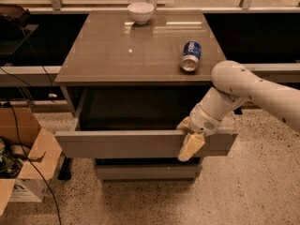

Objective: Open top drawer

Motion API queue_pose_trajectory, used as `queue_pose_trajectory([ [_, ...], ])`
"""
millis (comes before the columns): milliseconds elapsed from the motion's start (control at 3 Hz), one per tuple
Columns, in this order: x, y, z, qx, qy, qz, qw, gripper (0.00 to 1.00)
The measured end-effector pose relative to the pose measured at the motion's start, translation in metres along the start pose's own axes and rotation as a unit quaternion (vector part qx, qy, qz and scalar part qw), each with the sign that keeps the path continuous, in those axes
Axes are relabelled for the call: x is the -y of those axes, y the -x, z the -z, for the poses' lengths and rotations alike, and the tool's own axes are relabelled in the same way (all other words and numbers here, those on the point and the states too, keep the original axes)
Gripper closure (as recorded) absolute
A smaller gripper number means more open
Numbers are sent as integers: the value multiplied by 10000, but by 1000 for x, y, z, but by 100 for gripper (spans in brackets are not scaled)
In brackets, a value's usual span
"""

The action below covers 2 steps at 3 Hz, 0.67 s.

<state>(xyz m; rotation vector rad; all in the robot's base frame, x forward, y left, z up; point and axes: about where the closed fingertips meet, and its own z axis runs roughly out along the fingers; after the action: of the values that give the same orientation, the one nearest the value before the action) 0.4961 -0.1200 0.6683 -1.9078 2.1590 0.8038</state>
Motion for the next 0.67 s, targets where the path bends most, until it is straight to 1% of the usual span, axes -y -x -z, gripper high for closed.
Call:
queue_pose_trajectory([
  [333,-5,-4,-2,-61,106,-22,9999,65],
  [667,-12,-4,0,-75,142,-17,9999,89],
])
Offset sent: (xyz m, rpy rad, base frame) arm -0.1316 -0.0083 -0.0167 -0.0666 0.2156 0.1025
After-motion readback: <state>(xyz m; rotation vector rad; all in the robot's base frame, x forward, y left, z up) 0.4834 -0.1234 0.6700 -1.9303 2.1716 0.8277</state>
